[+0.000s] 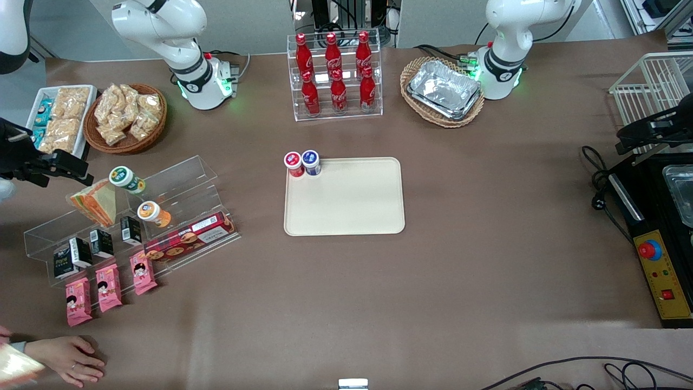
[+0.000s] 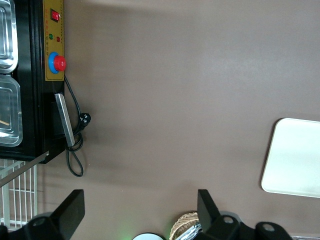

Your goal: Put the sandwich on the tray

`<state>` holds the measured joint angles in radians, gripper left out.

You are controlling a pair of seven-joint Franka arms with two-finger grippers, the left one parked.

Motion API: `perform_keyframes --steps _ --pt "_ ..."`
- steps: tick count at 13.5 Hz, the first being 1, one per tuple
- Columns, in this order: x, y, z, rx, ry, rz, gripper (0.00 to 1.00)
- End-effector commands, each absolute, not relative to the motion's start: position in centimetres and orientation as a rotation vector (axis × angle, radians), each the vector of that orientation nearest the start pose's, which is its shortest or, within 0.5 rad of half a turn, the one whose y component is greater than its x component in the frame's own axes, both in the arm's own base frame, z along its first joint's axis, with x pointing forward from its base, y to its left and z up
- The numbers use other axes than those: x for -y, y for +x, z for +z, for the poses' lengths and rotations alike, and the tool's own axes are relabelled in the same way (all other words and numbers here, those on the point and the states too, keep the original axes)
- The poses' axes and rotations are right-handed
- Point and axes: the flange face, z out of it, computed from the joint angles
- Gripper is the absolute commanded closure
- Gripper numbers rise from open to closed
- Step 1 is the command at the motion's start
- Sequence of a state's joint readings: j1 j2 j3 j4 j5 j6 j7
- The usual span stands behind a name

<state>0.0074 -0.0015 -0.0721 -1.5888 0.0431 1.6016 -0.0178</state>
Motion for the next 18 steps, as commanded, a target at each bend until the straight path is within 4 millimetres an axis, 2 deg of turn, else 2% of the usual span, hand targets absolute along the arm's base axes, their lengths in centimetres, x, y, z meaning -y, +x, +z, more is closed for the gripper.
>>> perform_keyframes --steps 1,7,11,13,15,16,18 --pt "3.2 55.7 62.3 -0.082 -3.115 -0.033 0.0" --pt "4.0 55.7 62.2 -0.084 -3.115 -0.028 0.0" --pt "5.3 54.3 62.6 -0.116 -3.11 0.035 0.0" --pt "6.4 53.5 62.6 -0.093 -3.117 0.059 0.0" --pt "9.8 53.0 61.7 0.122 -3.156 0.096 0.0" --pt "11.5 52.8 61.2 0.162 -3.15 0.102 0.0" --pt "12.9 52.6 60.1 0.185 -3.151 0.117 0.0"
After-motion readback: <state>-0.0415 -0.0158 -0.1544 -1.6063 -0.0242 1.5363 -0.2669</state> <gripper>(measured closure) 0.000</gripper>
